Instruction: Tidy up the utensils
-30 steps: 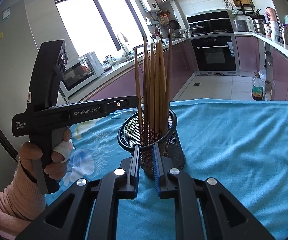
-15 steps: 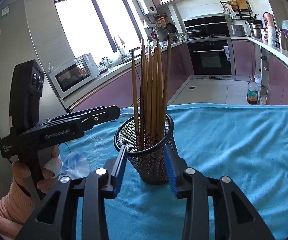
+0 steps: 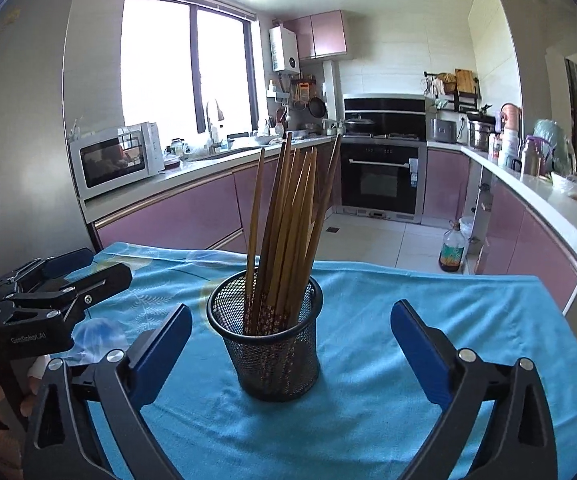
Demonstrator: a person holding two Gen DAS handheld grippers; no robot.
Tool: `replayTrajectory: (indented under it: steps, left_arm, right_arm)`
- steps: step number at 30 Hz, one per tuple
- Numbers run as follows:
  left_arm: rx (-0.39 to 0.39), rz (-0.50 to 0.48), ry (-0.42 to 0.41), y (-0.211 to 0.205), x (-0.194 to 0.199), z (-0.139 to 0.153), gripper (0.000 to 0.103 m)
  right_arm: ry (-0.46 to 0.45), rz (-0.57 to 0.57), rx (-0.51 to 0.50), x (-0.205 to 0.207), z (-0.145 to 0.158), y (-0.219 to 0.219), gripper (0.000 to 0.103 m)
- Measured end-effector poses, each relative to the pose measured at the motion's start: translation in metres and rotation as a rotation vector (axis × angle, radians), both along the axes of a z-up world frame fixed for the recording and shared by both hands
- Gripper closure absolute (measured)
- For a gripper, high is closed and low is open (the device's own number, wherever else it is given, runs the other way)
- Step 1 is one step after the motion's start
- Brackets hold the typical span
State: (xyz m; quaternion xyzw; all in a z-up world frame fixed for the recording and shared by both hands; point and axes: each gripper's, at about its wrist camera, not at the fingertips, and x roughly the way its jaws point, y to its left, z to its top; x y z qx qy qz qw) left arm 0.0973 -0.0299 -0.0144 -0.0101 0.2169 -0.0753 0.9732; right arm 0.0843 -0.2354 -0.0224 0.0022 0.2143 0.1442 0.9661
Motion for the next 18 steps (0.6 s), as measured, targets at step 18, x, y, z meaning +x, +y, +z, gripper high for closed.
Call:
replayTrajectory:
  steps: [18]
  left_arm:
    - [-0.042,0.082,-0.162,0.023,-0.051,0.001,0.006]
  right_arm:
    - [-0.124,-0.035,-0.014,-0.032,-0.004,0.017,0.007]
